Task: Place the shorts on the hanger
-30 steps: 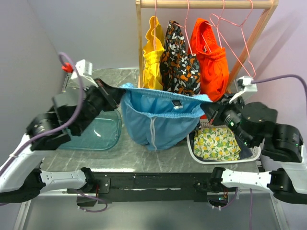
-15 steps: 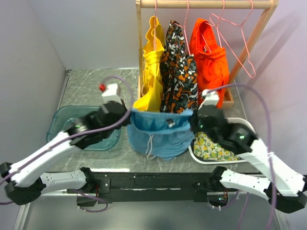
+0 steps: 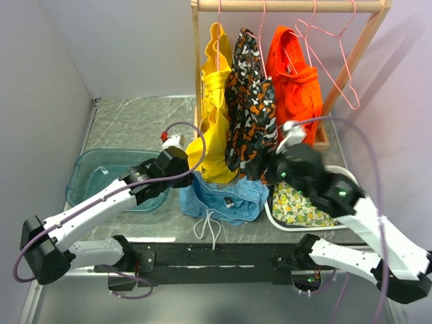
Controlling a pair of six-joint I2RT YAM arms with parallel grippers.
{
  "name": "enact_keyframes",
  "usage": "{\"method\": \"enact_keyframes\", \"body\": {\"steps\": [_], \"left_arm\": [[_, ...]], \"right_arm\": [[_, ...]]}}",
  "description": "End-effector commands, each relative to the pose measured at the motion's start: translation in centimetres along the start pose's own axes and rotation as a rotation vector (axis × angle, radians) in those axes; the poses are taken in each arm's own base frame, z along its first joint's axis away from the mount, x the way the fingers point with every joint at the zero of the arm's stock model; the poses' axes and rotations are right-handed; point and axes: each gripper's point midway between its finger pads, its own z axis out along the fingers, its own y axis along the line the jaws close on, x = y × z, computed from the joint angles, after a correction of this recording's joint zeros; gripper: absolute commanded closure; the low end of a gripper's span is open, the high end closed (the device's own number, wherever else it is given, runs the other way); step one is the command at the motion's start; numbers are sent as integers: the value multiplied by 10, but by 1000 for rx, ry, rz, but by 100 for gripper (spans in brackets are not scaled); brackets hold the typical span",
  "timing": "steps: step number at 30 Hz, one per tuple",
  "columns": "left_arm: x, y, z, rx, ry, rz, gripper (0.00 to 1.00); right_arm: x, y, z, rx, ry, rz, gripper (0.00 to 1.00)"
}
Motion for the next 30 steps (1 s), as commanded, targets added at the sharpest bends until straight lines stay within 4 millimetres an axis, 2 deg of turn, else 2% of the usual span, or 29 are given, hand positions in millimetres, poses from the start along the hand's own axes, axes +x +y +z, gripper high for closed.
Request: {"method": "enact_keyframes", "body": {"steps": [1, 4, 5, 6, 7, 8, 9, 10, 11, 12, 13, 14, 15, 16, 17, 18, 19, 20, 21, 22, 26, 30], "left_arm": [[-10, -14, -2, 83, -25, -3, 99], [-10, -14, -3, 87, -22, 15, 99], [-10, -14, -4, 92, -24, 21, 99], [-10, -13, -5, 92, -24, 27, 99], [-10, -12, -6, 89, -25, 35, 99], [-11, -11, -7, 87, -29, 44, 99], [-11, -9, -7, 83, -29, 47, 99], [-12, -8, -8, 82, -32, 54, 99], [-13, -7, -10, 82, -35, 65, 99], [-15, -4, -10, 70, -40, 65, 99], [-15, -3, -11, 70, -40, 70, 99], [-16, -2, -12, 67, -46, 75, 99], [-17, 1, -12, 62, -48, 77, 99], [-18, 1, -13, 62, -55, 79, 99], [-19, 2, -14, 65, -58, 82, 99], [-19, 5, -13, 61, -60, 79, 99], [-18, 3, -13, 71, -55, 79, 99], [-17, 3, -13, 76, -53, 80, 99], [-14, 4, -12, 81, -45, 85, 99], [-13, 4, -11, 86, -41, 88, 99], [-12, 11, -6, 70, -36, 105, 99], [-7, 10, -3, 92, -15, 106, 99]], "right_arm": [[-115, 29, -63, -121, -371, -3, 19], [-172, 12, -81, 21, -545, -31, 15], [-183, 5, -66, 95, -532, -50, 15], [-211, 2, -84, 117, -591, -30, 15], [-223, -2, -84, 135, -603, -30, 15], [-242, -21, -76, 191, -623, -15, 15], [-259, -14, -84, 128, -653, -17, 16], [-271, -22, -86, 133, -675, -1, 16], [-286, -42, -84, 186, -701, 20, 16], [-298, -48, -92, 197, -733, 29, 16], [-303, -49, -88, 169, -730, 29, 16], [-310, -57, -78, 177, -723, 36, 16], [-319, -75, -82, 208, -743, 55, 16], [-322, -79, -76, 196, -731, 54, 16], [-326, -93, -63, 214, -715, 62, 17], [-331, -113, -66, 256, -727, 76, 17], [-334, -126, -59, 262, -715, 81, 18], [-338, -133, -60, 265, -720, 86, 18], [-341, -152, -65, 295, -732, 101, 18], [-343, -158, -61, 290, -729, 99, 18], [-356, -172, -67, 315, -739, 59, 18], [-358, -194, -63, 390, -722, 41, 18]]}}
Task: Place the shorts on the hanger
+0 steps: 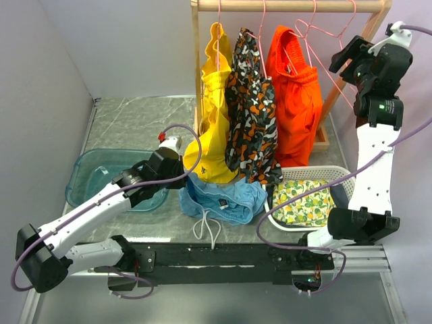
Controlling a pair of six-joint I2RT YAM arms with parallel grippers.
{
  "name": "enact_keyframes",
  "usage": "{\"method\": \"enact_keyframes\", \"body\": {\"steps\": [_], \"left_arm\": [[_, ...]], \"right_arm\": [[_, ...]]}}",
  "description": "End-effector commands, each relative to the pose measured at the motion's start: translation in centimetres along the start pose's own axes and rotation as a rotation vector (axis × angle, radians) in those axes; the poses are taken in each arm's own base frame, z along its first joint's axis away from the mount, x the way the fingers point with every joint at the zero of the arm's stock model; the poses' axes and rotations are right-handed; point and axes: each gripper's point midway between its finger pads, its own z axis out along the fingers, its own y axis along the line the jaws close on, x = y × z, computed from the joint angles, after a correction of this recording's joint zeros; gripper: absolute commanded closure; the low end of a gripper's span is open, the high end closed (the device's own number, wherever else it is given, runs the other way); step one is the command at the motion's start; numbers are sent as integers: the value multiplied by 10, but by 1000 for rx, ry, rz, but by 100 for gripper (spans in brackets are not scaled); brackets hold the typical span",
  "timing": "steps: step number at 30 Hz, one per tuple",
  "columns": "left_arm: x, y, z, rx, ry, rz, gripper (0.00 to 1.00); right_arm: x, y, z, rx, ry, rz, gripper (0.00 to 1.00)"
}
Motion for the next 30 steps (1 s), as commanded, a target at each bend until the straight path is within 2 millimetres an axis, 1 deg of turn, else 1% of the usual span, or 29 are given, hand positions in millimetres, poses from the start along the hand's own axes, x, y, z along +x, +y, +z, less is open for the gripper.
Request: {"method": "enact_keyframes", "body": {"steps": [1, 5, 6, 7, 8, 9, 10, 12, 13, 15, 16, 17, 20, 21, 22, 23, 24, 26, 27, 29, 30], "left_arm": [[-7, -10, 1, 68, -20, 13, 99], [1, -14, 6, 99, 11, -3, 99], [5, -15, 7, 108, 24, -5, 99], [6, -16, 8, 110, 28, -11, 99], [7, -15, 9, 107, 32, -10, 99], [7, -15, 9, 104, 33, -9, 99], [7, -13, 10, 98, 32, -6, 99], [4, -13, 10, 96, 28, -3, 99], [5, -13, 10, 97, 30, 2, 99], [4, -12, 10, 97, 30, 3, 99], [5, -13, 10, 104, 33, 5, 99], [5, -12, 11, 101, 37, 5, 99], [5, -9, 13, 97, 40, 6, 99], [5, -9, 14, 96, 42, 4, 99], [5, -8, 15, 98, 44, 1, 99], [6, -8, 15, 102, 48, -3, 99], [5, -8, 15, 104, 47, -5, 99], [4, -7, 15, 105, 47, -7, 99], [5, -7, 16, 103, 48, -7, 99], [4, -8, 16, 109, 48, -9, 99], [5, -8, 15, 112, 50, -10, 99]], "right_arm": [[-42, 7, -8, -31, -119, -62, 18], [-39, -6, 5, 19, -129, -65, 18], [-36, -7, 9, 25, -121, -69, 18], [-27, -10, 19, 24, -92, -73, 19], [-28, -10, 23, 23, -89, -74, 19], [-23, -12, 28, 29, -74, -83, 20], [-15, -17, 37, 43, -48, -86, 20], [-11, -21, 44, 51, -38, -109, 20], [-6, -24, 50, 58, -27, -115, 20], [-3, -23, 54, 39, -15, -142, 20], [5, -25, 60, 36, 6, -146, 20], [4, -23, 61, 26, 9, -149, 21], [14, -21, 65, 2, 42, -153, 23], [17, -21, 66, -1, 49, -151, 26], [16, -20, 64, -7, 44, -148, 28], [23, -21, 65, -6, 58, -142, 31], [22, -22, 63, -3, 54, -141, 39], [26, -23, 62, 2, 59, -139, 44], [26, -23, 60, 2, 58, -138, 55], [26, -23, 60, 0, 52, -136, 61], [26, -23, 61, -1, 52, -135, 70]]}}
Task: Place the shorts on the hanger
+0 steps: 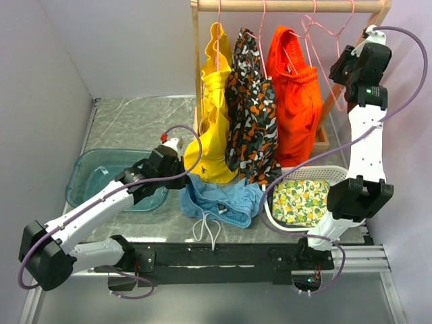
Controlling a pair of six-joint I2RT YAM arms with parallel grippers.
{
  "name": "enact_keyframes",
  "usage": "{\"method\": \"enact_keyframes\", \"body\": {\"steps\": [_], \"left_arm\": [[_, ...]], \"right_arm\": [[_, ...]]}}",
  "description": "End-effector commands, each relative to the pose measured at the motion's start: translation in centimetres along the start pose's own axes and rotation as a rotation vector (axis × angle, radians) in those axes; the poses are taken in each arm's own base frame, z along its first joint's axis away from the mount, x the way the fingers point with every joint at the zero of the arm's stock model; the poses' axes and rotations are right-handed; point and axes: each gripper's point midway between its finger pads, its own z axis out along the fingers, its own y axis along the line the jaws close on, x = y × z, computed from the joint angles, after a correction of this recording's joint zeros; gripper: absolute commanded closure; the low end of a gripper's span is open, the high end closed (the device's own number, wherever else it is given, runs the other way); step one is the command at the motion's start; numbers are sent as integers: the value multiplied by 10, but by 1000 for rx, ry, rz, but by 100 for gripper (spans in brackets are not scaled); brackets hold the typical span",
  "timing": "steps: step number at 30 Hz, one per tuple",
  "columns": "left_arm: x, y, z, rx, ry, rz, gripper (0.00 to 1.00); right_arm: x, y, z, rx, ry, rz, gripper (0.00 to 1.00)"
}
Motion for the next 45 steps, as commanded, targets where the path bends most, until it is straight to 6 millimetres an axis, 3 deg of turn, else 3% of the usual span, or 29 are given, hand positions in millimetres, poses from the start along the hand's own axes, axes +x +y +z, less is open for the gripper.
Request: {"method": "enact_keyframes", "body": {"steps": [1, 6, 8, 13, 18, 21, 28, 38, 43, 45], "left_arm": [[-7, -9, 1, 51, -21, 10, 99], [-8, -11, 0, 59, -27, 7, 99], [-8, -10, -1, 60, -26, 7, 99], [-8, -12, -1, 67, -27, 2, 99], [-10, -13, -1, 70, -31, 0, 99], [-9, -12, 0, 66, -27, -2, 99], [-11, -11, -1, 64, -33, -4, 99], [-14, -12, -4, 70, -52, -18, 99], [-18, -11, -6, 60, -53, -20, 99], [-20, -10, -5, 53, -58, -27, 99]], "right_arm": [[-29, 7, -17, -31, -88, -11, 74], [-31, 9, -15, -40, -74, -2, 96], [-37, 12, -18, -46, -88, 2, 100], [-63, 22, -30, -73, -145, -4, 100], [-76, 30, -40, -93, -167, 0, 100], [-75, 37, -49, -114, -166, 9, 100], [-48, 44, -61, -135, -110, 28, 100], [-64, 49, -128, -103, -207, 55, 100], [-53, 55, -150, -134, -181, 94, 100], [-50, 60, -169, -163, -190, 104, 100]]}}
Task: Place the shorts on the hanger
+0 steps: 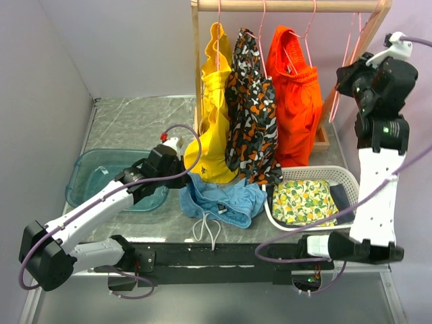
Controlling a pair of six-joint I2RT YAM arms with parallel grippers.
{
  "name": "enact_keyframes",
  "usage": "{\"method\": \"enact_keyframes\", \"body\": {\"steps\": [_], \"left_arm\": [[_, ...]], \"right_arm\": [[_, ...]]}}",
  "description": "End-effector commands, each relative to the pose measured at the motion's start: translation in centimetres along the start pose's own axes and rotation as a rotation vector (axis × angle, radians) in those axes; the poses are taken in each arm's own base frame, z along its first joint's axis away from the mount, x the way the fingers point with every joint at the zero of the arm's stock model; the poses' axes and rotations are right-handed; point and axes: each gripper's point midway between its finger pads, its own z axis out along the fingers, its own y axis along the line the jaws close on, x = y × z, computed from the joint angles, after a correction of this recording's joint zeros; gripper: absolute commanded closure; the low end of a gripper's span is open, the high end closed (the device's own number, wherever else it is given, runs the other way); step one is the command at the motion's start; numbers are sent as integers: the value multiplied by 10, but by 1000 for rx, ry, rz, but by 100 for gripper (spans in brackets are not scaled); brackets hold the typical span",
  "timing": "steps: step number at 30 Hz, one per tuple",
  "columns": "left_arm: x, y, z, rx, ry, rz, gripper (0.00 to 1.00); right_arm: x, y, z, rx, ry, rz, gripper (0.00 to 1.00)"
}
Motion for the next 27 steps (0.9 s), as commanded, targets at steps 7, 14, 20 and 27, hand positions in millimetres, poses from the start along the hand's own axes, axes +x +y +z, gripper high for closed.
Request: {"method": "enact_keyframes", "body": {"steps": [7, 14, 20, 27], "left_arm": [[-24, 1, -9, -23, -80, -55, 99], [-28, 7, -12, -48, -110, -106, 99], [-38, 15, -15, -90, -138, -142, 99], [-53, 27, -10, -150, -154, -185, 99]], "right_arm": [[0, 57, -119, -258, -62, 68, 100], [18, 118, -226, -632, -33, 85, 100], [64, 149, -276, -942, 134, 170, 100], [143, 145, -272, -974, 408, 180, 100]]}}
